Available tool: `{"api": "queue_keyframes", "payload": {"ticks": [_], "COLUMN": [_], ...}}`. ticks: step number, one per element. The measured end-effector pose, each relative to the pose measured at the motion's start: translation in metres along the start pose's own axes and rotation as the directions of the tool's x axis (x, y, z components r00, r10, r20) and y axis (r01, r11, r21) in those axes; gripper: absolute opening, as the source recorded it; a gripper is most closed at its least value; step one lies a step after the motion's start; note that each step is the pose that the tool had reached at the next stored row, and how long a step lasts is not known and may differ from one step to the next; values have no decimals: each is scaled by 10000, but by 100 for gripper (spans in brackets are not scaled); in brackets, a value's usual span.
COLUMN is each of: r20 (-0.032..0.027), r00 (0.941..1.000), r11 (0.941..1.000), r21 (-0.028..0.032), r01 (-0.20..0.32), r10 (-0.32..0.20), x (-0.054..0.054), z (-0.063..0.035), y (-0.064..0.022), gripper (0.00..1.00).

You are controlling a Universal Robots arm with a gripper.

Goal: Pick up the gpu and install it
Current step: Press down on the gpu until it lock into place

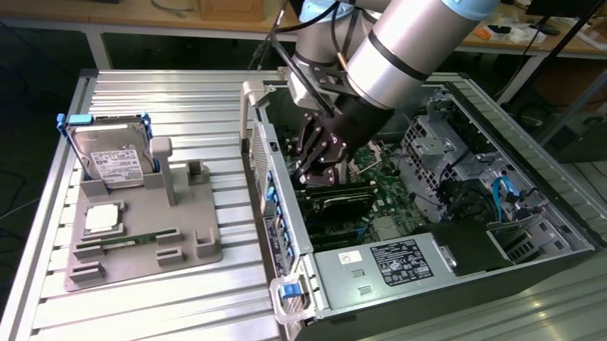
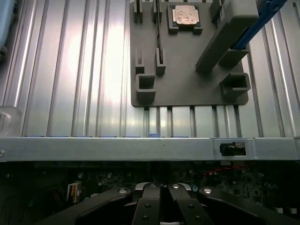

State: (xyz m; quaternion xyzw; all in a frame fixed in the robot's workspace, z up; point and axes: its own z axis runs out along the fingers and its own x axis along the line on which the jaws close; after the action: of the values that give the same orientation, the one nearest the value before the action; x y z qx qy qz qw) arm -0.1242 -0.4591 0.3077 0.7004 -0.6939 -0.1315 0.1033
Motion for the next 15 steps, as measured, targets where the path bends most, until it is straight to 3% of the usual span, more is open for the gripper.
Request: {"api": "queue_keyframes", "payload": {"ticks": [7,9,15], "r20": [-3,-5,-15], "r00": [10000,10000,10000], "r11": [10000,9999,9967], "r21": [9,162,809], "r01": [0,5,31], "r10": [0,-5,-30], "x": [0,-2,-8], "z": [1,15,48], "y": [7,45,127], "gripper": [11,11,11]}}
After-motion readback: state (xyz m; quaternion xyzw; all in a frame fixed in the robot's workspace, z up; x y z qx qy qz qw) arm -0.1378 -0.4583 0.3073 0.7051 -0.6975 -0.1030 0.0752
